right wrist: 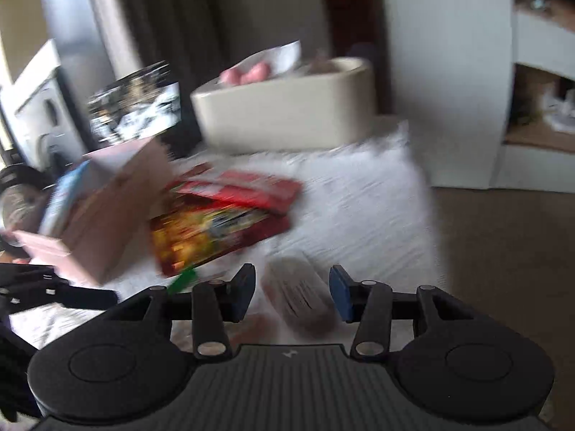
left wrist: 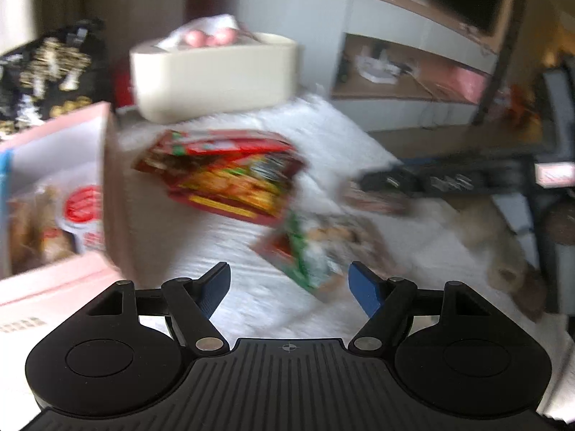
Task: Organize snacks
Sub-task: 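Move the left tool to the green-topped snack packet while the right tool approaches the brown date-cake packet, then close the left tool on the green-topped clear snack packet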
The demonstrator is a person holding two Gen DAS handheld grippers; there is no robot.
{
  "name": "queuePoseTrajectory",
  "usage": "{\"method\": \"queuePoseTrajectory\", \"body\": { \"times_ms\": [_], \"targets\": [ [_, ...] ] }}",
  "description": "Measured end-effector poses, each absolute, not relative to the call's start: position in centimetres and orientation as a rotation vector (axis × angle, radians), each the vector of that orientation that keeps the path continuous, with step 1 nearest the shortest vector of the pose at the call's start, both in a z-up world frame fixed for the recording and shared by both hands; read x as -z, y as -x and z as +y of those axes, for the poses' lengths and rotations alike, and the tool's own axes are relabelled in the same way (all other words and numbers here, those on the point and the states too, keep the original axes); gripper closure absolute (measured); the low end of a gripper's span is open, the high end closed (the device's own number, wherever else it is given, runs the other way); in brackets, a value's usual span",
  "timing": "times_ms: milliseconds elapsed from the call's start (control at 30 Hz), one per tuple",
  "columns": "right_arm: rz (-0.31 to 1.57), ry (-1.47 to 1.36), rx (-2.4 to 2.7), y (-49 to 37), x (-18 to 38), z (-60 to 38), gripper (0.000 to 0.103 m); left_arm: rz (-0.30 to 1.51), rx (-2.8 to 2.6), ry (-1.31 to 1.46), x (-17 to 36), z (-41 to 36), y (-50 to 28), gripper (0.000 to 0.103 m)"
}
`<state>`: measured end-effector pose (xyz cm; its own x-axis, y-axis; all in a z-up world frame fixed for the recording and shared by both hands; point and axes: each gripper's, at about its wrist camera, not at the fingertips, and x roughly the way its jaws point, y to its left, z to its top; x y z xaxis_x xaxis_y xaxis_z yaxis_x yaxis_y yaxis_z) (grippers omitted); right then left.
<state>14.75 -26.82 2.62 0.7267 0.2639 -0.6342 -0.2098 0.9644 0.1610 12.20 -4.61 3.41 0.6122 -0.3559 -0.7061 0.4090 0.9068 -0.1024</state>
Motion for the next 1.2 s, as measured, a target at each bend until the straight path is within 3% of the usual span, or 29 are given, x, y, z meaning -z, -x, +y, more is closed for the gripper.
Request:
{"method": "queuePoseTrajectory", "body": {
  "times_ms": [233,267,300,333,433,767,867,933,1000,1033,1200],
  "targets": [
    [0.676,-0.005,-0.327,-14.0,-2.7,-25.7,0.056,0.788,0.39,-0.03,-4.6,-3.0,-12.4,0.025],
    [0.67,0.026,-0.315,-14.0,-2.7,-25.5,0.064,0.801,0.41,-0.017,-4.7,-2.8,-12.2,0.025],
    [0.674,0.045,-0.306,-14.1,-2.7,-25.3,0.075,0.823,0.443,0.004,-4.7,-2.8,-12.1,0.028],
    [0.687,0.046,-0.312,-14.3,-2.6,-25.2,0.078,0.848,0.485,0.027,-4.6,-2.9,-11.8,0.036],
    [0.712,0.039,-0.331,-14.2,-2.3,-25.1,0.079,0.905,0.591,0.075,-4.0,-3.8,-11.5,0.058],
    [0.793,-0.036,-0.48,-12.5,-1.9,-25.2,0.079,0.904,0.524,0.194,-2.5,-4.2,-14.4,0.06],
    [0.795,-0.034,-0.559,-11.5,-2.1,-24.4,0.079,0.909,0.467,0.205,-2.2,-3.5,-15.0,0.056],
    [0.745,0.014,-0.555,-10.8,-2.4,-23.6,0.076,0.905,0.457,0.187,-2.2,-3.5,-15.0,0.054],
    [0.713,0.048,-0.537,-10.6,-2.6,-22.9,0.049,0.897,0.451,0.161,-2.4,-3.6,-14.7,0.054],
    [0.699,0.044,-0.526,-10.6,-2.7,-22.8,0.044,0.893,0.447,0.153,-2.4,-3.7,-14.6,0.054],
    [0.713,-0.009,-0.496,-11.5,-2.2,-22.6,0.041,0.885,0.425,0.141,-2.7,-3.3,-14.6,0.056]
  ]
}}
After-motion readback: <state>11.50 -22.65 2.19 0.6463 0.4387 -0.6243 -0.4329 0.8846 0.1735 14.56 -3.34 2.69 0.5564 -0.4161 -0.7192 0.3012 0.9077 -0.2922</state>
